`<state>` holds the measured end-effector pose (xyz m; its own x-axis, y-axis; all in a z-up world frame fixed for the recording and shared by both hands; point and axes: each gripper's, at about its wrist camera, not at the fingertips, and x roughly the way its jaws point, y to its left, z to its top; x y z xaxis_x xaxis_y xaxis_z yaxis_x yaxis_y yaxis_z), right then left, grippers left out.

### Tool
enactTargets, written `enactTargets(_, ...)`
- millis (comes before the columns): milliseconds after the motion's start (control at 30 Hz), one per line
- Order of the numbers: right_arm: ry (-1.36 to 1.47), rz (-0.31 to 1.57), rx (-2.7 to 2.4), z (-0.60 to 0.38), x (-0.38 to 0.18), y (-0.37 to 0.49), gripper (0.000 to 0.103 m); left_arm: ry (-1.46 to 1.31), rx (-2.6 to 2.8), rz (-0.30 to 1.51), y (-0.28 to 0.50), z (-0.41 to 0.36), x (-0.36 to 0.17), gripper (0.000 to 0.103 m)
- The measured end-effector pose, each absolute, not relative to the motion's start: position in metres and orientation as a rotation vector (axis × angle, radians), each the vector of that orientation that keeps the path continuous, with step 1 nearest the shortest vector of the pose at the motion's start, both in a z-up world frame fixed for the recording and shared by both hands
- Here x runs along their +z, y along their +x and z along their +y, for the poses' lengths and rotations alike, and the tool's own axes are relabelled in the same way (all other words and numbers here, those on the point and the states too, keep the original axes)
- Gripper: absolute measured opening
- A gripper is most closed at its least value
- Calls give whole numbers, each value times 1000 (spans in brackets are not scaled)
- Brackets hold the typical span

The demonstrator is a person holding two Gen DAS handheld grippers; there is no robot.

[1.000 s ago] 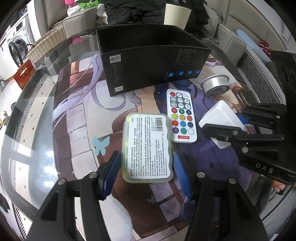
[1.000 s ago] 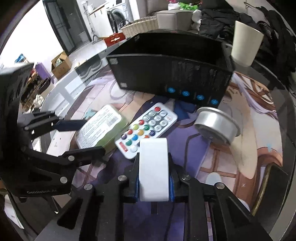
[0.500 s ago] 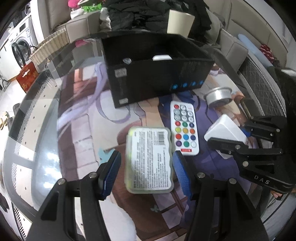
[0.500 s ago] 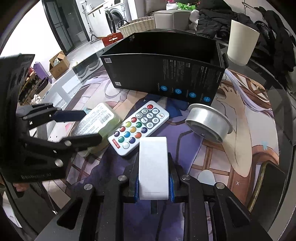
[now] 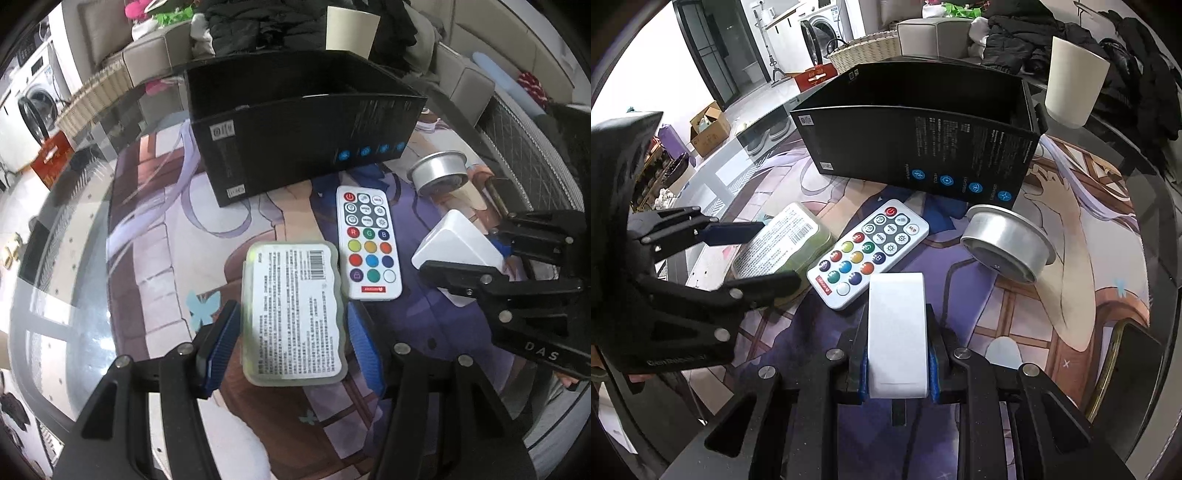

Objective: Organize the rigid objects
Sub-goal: 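Close right tool on white charger while left tool grasps green-lidded card pack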

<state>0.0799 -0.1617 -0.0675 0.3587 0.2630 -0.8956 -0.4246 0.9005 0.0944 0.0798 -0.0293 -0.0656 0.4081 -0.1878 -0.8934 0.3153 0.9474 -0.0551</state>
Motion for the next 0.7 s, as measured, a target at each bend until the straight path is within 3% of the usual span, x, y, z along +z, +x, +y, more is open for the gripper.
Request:
enactTargets(367,-164,1125,453,-160,-67,79,23,177,-318,1099,80,-34,-66,55)
enactTargets(533,-163,1128,457,-158,-68,78,23,234,-274,1066,78,-41,-66,67)
enactTargets(700,-159,1129,458,-157,-68,79,23,237,-272,1054,75,-39,-66,67)
